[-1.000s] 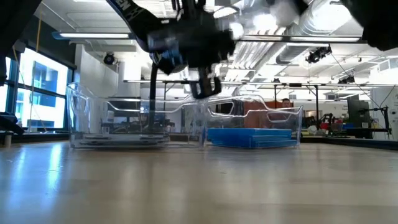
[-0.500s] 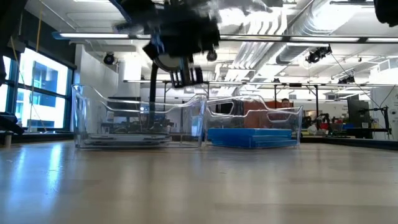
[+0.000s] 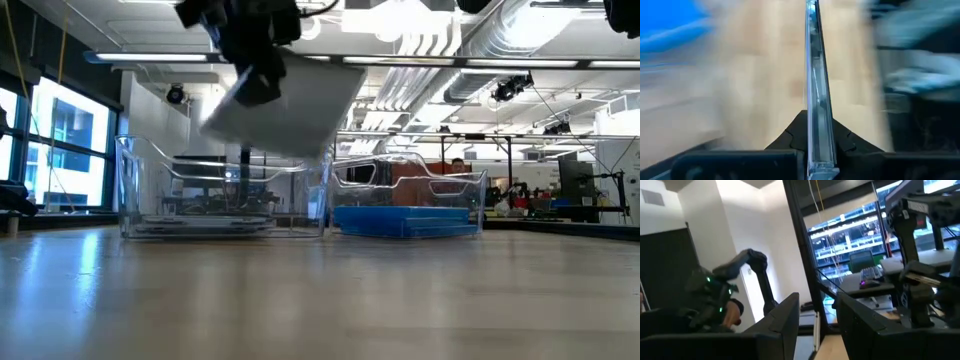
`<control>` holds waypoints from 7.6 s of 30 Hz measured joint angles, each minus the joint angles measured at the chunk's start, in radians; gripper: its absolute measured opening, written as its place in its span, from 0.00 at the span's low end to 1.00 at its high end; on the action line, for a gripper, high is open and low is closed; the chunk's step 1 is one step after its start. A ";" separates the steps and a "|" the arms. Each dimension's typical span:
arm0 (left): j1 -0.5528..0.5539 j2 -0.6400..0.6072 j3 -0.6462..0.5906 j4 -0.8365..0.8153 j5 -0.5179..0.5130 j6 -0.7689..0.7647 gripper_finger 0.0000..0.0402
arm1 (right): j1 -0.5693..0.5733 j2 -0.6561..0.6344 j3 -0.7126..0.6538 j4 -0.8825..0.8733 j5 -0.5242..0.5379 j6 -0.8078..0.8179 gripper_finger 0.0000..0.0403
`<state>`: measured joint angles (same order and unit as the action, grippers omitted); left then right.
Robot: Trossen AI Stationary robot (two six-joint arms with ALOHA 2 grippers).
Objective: Pick & place jewel cases by type
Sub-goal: Put the black CD case into the left transparent bin, then return to Home Position
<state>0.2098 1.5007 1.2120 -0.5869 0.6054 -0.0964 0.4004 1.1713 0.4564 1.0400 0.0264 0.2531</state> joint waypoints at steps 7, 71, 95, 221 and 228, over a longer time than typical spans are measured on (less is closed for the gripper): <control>0.000 -0.061 0.000 -0.012 -0.293 -0.021 0.05 | 0.000 0.000 0.000 -0.020 0.005 0.000 0.29; 0.283 0.020 0.091 -0.648 -0.354 0.383 0.14 | -0.003 0.000 0.000 -0.198 0.166 0.003 0.29; 0.287 0.091 0.345 -0.815 -0.466 0.405 0.38 | -0.003 0.000 0.000 -0.197 0.166 -0.008 0.29; -0.452 -1.465 -1.157 0.512 -0.614 0.065 0.38 | -0.180 -1.075 -0.447 -0.833 0.210 -0.306 0.29; -0.452 -1.465 -1.157 0.512 -0.614 0.065 0.38 | -0.180 -1.074 -0.447 -0.833 0.210 -0.306 0.29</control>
<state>-0.2424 0.0360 0.0547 -0.0746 -0.0090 -0.0314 0.2204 0.0971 0.0090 0.2070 0.2367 -0.0525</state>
